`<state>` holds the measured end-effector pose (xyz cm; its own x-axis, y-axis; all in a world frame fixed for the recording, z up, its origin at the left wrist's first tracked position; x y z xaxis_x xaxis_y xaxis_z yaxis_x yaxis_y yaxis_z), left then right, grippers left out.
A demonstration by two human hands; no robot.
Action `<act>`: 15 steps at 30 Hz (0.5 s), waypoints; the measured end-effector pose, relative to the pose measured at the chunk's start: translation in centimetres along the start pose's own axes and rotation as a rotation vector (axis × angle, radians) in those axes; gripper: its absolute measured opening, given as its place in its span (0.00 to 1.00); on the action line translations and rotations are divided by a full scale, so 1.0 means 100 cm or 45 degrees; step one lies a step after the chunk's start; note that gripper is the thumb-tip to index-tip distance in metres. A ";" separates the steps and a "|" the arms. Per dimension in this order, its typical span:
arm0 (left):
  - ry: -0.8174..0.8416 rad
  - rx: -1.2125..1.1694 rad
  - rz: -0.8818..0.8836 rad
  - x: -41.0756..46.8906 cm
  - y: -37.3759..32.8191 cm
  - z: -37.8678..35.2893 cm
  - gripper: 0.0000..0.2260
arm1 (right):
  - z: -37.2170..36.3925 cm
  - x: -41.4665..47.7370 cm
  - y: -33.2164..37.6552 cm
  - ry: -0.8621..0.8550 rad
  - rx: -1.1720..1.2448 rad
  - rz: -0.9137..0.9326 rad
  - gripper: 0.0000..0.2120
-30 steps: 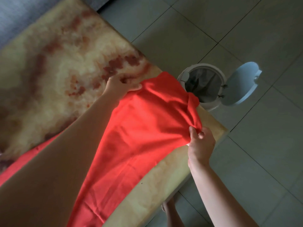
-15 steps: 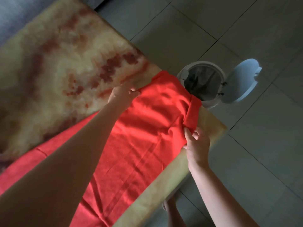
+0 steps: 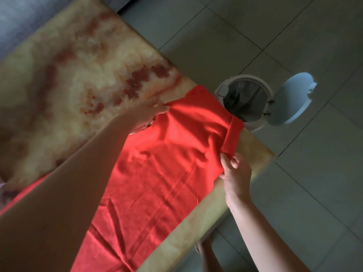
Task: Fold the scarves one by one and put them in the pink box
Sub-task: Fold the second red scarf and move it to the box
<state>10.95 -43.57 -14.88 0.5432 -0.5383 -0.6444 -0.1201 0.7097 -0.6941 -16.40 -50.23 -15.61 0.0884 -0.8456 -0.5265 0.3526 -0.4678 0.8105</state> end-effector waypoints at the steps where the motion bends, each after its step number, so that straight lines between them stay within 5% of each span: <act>1: -0.012 -0.043 0.018 0.002 0.001 0.001 0.08 | -0.001 0.000 -0.001 -0.006 0.007 -0.008 0.06; 8: -0.007 -0.200 0.105 0.006 0.007 0.002 0.11 | -0.001 0.000 -0.005 0.005 0.038 -0.032 0.05; 15: -0.245 -0.380 -0.155 0.001 -0.002 0.014 0.09 | 0.005 0.003 -0.009 -0.036 0.031 -0.008 0.07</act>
<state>12.19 -43.19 -14.38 0.7114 -0.4947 -0.4991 -0.2665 0.4672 -0.8430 -17.10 -50.22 -16.37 0.0598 -0.8495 -0.5241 0.3304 -0.4786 0.8135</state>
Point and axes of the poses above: each hand's wrist, its own x-axis towards the middle knuckle, its own z-axis out of the back of the hand, y = z × x, the point moved 6 cm from there along x, towards the middle knuckle, and after that the axes turned 7 degrees about -y, right-handed, at the moved point
